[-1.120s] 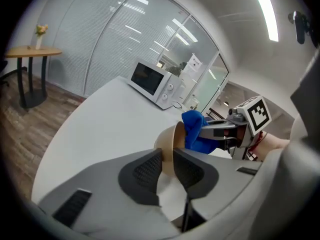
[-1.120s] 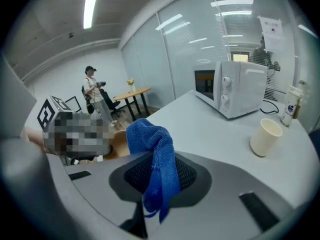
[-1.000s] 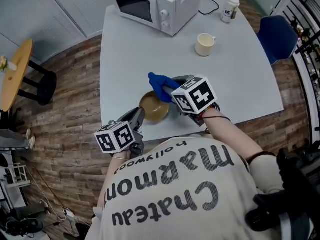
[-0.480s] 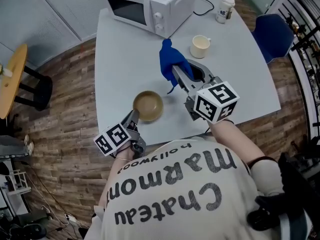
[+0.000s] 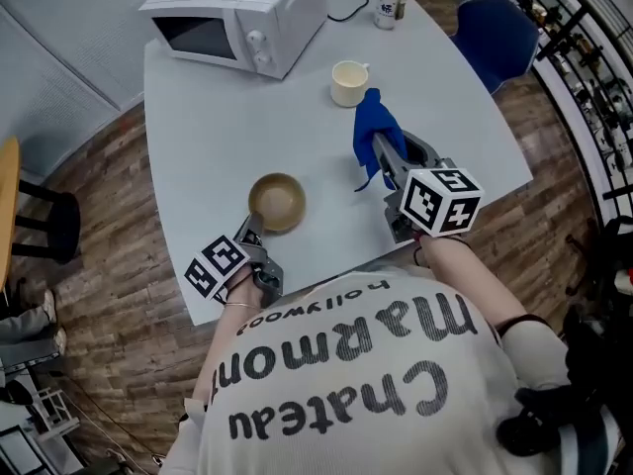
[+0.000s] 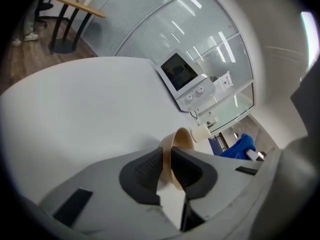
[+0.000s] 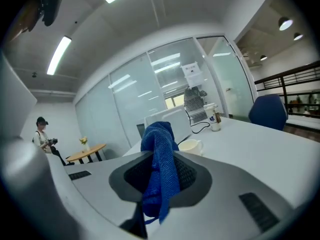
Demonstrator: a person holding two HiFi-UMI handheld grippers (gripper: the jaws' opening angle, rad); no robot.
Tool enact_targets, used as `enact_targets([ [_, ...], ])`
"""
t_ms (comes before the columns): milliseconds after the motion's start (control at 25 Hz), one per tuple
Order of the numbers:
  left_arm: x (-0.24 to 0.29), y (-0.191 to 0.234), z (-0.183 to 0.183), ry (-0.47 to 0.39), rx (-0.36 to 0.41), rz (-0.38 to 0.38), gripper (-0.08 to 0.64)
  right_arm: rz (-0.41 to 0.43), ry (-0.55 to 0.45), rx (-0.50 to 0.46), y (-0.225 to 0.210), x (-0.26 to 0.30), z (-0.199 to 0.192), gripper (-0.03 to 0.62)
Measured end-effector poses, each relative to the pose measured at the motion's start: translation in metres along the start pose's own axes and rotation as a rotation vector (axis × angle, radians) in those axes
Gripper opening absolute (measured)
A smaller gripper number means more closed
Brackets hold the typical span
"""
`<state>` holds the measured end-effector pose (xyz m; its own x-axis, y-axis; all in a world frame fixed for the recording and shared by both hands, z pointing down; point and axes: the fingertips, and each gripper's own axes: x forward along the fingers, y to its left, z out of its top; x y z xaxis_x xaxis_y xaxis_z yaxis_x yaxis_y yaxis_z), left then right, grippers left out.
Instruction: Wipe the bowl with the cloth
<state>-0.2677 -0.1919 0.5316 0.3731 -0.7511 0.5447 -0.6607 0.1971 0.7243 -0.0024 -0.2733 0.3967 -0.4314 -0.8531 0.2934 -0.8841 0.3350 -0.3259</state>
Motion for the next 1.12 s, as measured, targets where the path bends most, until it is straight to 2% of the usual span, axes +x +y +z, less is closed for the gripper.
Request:
enact_targets([
  [320, 0.011, 0.004, -0.006, 0.019, -0.045, 0.009, 0.048, -0.065, 0.006, 0.028, -0.02, -0.018, -0.009, 0.066],
  [600, 0.012, 0.015, -0.007, 0.028, -0.055, 0.065, 0.048, -0.084, 0.022, 0.043, -0.023, -0.023, -0.017, 0.066],
  [800, 0.012, 0.014, -0.009, 0.03, -0.064, 0.056, 0.048, -0.106, 0.042, 0.05, -0.025, -0.026, -0.027, 0.066],
  [1040, 0.012, 0.011, -0.012, 0.049, -0.108, 0.01, 0.062, -0.122, 0.038, 0.106, -0.025, -0.033, -0.042, 0.066],
  [1120, 0.013, 0.007, -0.009, 0.044, -0.096, 0.003, 0.069, -0.129, 0.035, 0.127, -0.026, -0.035, -0.047, 0.066],
])
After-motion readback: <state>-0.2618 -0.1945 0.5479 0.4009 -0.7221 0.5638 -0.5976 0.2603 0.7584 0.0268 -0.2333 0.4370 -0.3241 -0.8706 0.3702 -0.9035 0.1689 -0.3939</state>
